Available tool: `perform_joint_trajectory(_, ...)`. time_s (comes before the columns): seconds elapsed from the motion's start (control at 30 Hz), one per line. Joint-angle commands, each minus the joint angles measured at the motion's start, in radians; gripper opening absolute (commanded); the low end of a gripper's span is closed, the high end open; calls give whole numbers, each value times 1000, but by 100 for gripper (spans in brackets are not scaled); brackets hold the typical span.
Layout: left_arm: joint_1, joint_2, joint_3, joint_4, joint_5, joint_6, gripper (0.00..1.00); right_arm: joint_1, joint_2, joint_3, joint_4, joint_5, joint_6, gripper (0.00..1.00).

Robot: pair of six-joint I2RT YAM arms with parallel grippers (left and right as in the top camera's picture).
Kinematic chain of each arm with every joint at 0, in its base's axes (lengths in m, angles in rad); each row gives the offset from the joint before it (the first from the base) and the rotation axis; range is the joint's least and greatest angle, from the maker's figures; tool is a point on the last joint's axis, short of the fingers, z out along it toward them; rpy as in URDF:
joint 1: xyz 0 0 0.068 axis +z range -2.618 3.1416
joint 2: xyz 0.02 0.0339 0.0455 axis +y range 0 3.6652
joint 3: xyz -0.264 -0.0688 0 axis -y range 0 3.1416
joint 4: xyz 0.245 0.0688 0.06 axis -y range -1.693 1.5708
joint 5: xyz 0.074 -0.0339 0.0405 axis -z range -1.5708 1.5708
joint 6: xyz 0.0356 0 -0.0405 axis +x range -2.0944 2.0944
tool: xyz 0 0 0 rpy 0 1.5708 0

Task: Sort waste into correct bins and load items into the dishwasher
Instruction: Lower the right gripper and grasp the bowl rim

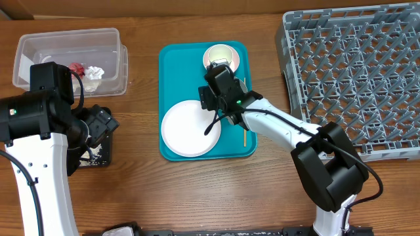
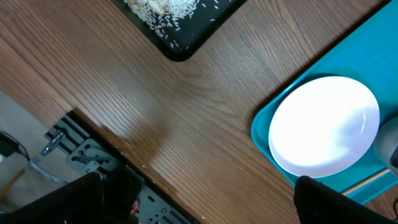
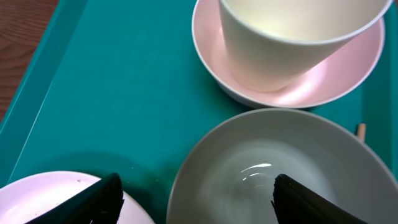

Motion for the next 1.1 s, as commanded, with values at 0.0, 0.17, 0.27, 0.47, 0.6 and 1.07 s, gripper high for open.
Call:
perform_joint_trajectory(0.0,0,5,-6,0,-17,-6,100,5,12,21,8,-15,43,77)
perform_joint_trajectory(0.17,0,5,-6,0,-17,-6,100,4,33,21,7,-7,88,71)
perform_joint_trajectory(0.27,0,6,-6,0,-17,-6,100,5,45,21,6,-7,89,66)
perform_joint_trajectory(0.47,0,5,-6,0,-17,-6,100,5,53,21,9,-7,101,62)
perform_joint_trajectory(0.6,0,5,-6,0,-17,-6,100,5,54,21,6,-7,114,58)
perform_joint_trajectory(1.07,0,6,-6,0,-17,-6,100,39,54,21,6,-10,117,37)
